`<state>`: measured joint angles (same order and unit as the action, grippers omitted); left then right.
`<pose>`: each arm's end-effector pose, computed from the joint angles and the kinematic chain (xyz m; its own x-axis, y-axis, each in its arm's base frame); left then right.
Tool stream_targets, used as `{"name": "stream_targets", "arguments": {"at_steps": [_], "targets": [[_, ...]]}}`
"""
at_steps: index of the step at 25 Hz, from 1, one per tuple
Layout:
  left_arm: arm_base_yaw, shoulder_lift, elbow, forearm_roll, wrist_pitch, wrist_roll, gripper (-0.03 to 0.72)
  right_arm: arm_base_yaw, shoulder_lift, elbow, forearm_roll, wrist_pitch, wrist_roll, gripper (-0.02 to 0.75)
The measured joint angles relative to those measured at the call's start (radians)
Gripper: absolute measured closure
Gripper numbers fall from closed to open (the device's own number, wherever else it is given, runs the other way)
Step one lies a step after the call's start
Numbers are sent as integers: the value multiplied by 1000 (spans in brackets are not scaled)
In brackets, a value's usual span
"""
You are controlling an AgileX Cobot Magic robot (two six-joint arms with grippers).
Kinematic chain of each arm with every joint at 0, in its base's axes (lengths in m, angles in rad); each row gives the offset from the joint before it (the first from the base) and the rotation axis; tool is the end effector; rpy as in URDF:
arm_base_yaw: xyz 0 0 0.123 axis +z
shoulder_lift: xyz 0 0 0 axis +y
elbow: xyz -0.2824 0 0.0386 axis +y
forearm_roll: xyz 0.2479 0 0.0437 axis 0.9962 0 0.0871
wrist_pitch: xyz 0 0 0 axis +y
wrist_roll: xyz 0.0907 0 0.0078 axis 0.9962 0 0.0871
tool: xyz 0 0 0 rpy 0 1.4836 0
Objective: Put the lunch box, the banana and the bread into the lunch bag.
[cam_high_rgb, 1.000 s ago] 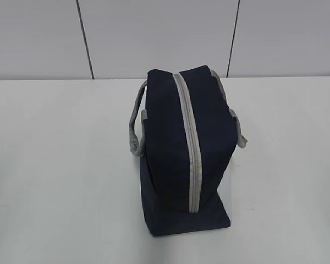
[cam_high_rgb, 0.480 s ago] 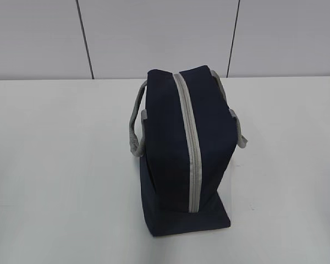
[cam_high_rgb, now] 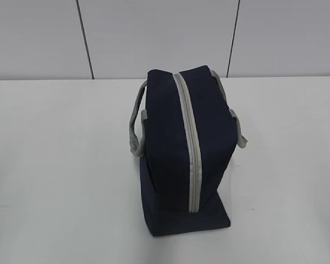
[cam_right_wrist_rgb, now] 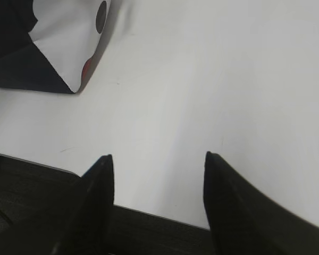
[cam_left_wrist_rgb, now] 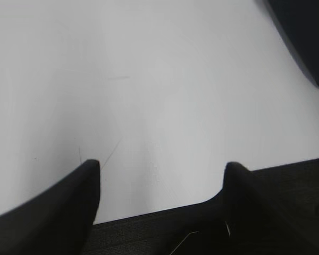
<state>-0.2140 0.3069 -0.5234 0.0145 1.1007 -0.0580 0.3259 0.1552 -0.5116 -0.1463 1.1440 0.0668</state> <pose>0.0381 -0.0071 0.2758 -0.7085 0.1014 -0.6984 0.1673 0.9855 -0.0267 0.0164 -0.0072 0.2743 -0.6089 -0.1996 -0.7677 -0.2173 0.9728 -0.0806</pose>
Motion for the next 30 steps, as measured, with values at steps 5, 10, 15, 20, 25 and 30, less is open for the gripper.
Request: {"name": "stream_targets", "arguments": {"at_steps": [5, 10, 15, 20, 25, 30], "targets": [[0, 0, 0, 0, 0, 0, 202, 0, 0, 0, 2, 0, -2, 335], [0, 0, 0, 0, 0, 0, 202, 0, 0, 0, 2, 0, -2, 335], [3, -40, 0, -1, -1, 0, 202, -3, 0, 0, 2, 0, -2, 335], [17, -153, 0, -1, 0, 0, 202, -91, 0, 0, 4, 0, -2, 335], [64, -257, 0, -1, 4, 0, 202, -179, -38, 0, 4, 0, -2, 335], [101, -321, 0, -1, 7, 0, 202, -244, -106, 0, 4, 0, -4, 335]]}}
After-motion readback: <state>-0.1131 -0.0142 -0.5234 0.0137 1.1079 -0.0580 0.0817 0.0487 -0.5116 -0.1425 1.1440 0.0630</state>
